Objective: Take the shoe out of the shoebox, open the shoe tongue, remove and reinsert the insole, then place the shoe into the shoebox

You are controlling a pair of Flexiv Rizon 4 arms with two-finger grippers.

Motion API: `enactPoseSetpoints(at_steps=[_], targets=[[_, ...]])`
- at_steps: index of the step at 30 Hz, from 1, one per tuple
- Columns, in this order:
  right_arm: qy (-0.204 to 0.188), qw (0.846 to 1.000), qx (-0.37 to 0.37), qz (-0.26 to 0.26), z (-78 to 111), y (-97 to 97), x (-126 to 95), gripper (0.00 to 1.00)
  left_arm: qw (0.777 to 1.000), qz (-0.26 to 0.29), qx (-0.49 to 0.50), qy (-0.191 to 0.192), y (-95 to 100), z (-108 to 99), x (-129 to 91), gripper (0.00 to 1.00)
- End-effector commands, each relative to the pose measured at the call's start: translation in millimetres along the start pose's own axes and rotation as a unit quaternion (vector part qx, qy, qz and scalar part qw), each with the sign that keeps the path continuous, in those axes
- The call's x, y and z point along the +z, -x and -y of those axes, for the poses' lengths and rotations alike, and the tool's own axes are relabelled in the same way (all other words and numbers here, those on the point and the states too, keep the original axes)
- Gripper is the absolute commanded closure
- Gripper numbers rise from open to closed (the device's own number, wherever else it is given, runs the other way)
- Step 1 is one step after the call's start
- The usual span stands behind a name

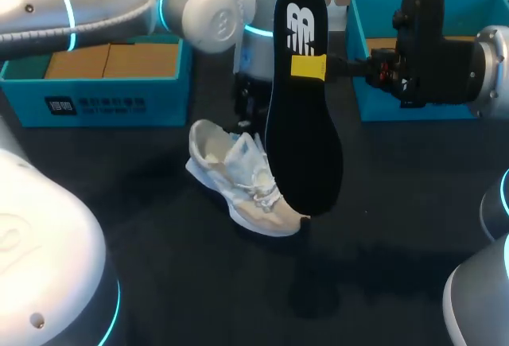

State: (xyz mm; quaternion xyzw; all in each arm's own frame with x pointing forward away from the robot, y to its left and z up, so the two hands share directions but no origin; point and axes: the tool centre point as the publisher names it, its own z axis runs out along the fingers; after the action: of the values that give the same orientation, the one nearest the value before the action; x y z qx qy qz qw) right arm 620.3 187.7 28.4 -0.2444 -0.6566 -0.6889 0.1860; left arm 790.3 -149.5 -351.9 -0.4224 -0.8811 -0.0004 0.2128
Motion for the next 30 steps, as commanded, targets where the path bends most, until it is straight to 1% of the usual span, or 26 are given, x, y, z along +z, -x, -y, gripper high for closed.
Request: enactPoseSetpoints(at_steps=[1,4,7,8,10,11,14,30], targets=[[0.003,1.000,0.000,0.003,1.3,-3.1,4,1.00,0.978,-0.109,0.178,0.018,1.9,1,-11,1.00],[0.003,1.000,0.000,0.003,1.3,-3.1,4,1.00,0.963,-0.124,0.236,0.032,2.0,2,-13,1.00],[0.003,1.000,0.000,0.003,1.3,-3.1,4,1.00,0.952,-0.144,0.268,0.029,7.7,6,-17,1.00],[0.003,1.000,0.000,0.003,1.3,-3.1,4,1.00,0.944,-0.146,0.296,0.029,7.6,8,-18,1.00],[0.003,1.000,0.000,0.003,1.3,-3.1,4,1.00,0.936,-0.144,0.319,0.025,5.5,11,-24,1.00],[0.003,1.000,0.000,0.003,1.3,-3.1,4,1.00,0.936,-0.131,0.326,0.028,4.2,13,-26,1.00],[0.003,1.000,0.000,0.003,1.3,-3.1,4,1.00,0.933,-0.116,0.339,0.026,4.2,19,-31,1.00],[0.003,1.000,0.000,0.003,1.3,-3.1,4,1.00,0.933,-0.116,0.339,0.026,4.2,19,-31,1.00]])
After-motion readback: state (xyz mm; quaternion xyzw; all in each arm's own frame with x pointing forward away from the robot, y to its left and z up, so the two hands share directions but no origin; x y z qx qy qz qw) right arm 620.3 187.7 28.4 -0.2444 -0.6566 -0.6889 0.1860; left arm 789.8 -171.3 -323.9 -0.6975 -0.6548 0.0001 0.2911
